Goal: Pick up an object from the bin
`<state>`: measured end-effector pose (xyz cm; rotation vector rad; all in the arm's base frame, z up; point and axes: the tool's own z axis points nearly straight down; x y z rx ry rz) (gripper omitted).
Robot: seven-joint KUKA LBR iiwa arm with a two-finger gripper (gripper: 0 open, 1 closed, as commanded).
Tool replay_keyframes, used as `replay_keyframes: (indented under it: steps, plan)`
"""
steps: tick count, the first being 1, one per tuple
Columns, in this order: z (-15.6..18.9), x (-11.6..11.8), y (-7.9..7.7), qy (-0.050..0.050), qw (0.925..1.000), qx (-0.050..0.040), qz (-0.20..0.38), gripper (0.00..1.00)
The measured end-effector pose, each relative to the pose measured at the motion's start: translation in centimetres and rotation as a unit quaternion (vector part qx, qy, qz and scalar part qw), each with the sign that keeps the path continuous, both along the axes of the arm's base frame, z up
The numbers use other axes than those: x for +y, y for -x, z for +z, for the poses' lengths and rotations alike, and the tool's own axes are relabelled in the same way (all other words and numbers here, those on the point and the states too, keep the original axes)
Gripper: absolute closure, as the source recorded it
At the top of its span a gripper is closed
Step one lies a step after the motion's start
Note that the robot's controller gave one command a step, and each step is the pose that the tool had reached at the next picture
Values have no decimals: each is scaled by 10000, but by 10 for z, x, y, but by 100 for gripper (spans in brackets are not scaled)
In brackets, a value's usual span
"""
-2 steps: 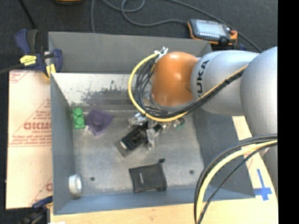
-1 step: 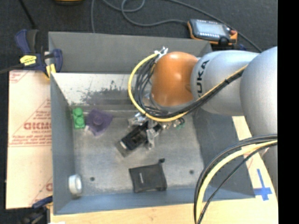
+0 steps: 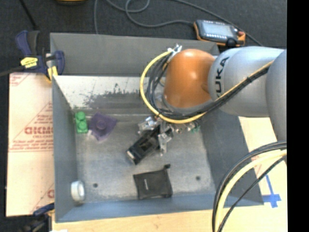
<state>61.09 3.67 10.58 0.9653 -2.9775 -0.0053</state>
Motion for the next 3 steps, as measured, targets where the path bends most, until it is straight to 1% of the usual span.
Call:
replay_keyframes:
  steps: [1, 2, 3]
  plan:
    - [28, -19, -1, -1, 9998, -103, 186, 100]
    - [44, -35, 21, -8, 9996, 33, 278, 100]
    - [97, -10, -20, 6, 9993, -46, 360, 100]
